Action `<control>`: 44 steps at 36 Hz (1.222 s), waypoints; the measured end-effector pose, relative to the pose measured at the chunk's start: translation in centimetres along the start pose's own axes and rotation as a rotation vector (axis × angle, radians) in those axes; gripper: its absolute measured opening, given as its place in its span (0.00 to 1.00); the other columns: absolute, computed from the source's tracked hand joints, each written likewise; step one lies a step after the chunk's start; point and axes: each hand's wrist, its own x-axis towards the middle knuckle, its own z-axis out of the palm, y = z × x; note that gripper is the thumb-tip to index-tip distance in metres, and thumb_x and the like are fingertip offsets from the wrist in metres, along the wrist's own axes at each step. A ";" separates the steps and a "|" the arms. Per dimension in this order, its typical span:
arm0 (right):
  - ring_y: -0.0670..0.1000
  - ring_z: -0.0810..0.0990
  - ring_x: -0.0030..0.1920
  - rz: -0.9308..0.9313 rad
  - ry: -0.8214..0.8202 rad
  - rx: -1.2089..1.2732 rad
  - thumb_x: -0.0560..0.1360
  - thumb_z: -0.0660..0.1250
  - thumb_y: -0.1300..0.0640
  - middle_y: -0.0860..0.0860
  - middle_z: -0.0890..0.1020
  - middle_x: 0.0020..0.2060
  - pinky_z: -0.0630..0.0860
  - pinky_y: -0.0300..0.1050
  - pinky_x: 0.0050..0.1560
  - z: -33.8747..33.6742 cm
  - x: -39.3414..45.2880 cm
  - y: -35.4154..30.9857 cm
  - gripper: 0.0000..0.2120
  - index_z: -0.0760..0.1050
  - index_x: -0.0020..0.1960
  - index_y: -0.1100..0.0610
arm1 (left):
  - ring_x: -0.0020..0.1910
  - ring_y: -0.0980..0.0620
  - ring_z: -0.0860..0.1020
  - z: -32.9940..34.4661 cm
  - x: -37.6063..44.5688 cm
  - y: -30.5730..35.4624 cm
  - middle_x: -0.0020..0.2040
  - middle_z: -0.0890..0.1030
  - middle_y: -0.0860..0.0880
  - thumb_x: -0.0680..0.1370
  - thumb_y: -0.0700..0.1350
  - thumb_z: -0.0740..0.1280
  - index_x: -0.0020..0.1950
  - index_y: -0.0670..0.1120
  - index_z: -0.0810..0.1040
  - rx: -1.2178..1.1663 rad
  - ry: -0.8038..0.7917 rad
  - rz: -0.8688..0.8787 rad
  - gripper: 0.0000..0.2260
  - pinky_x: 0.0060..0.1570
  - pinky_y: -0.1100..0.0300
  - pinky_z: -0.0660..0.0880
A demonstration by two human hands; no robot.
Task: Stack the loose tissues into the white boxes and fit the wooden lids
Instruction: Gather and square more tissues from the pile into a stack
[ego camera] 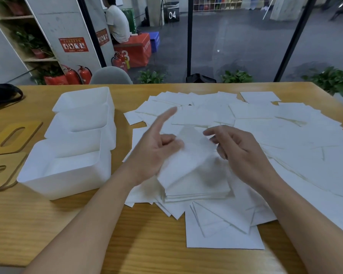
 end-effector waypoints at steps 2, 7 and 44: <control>0.50 0.75 0.35 0.024 -0.034 0.126 0.86 0.60 0.35 0.49 0.85 0.41 0.72 0.42 0.37 0.0 0.0 -0.5 0.20 0.86 0.58 0.44 | 0.32 0.41 0.70 0.7 -0.2 0.0 0.35 0.75 0.43 0.85 0.45 0.72 0.84 0.70 0.61 0.078 -0.092 -0.013 0.35 0.33 0.54 0.68; 0.49 0.71 0.32 -0.063 -0.133 0.063 0.81 0.74 0.42 0.50 0.78 0.33 0.69 0.42 0.35 0.5 -0.5 -0.7 0.10 0.86 0.58 0.45 | 0.34 0.32 0.70 1.5 -0.7 0.3 0.36 0.76 0.36 0.84 0.47 0.74 0.84 0.74 0.56 0.188 -0.193 -0.044 0.39 0.34 0.47 0.68; 0.45 0.78 0.39 -0.040 -0.167 -0.402 0.77 0.78 0.48 0.39 0.81 0.47 0.73 0.34 0.39 -0.9 -0.1 1.7 0.05 0.83 0.48 0.40 | 0.58 0.56 0.77 -3.0 -1.2 -1.8 0.57 0.82 0.59 0.81 0.52 0.76 0.63 0.52 0.85 0.899 0.293 -0.088 0.11 0.59 0.59 0.75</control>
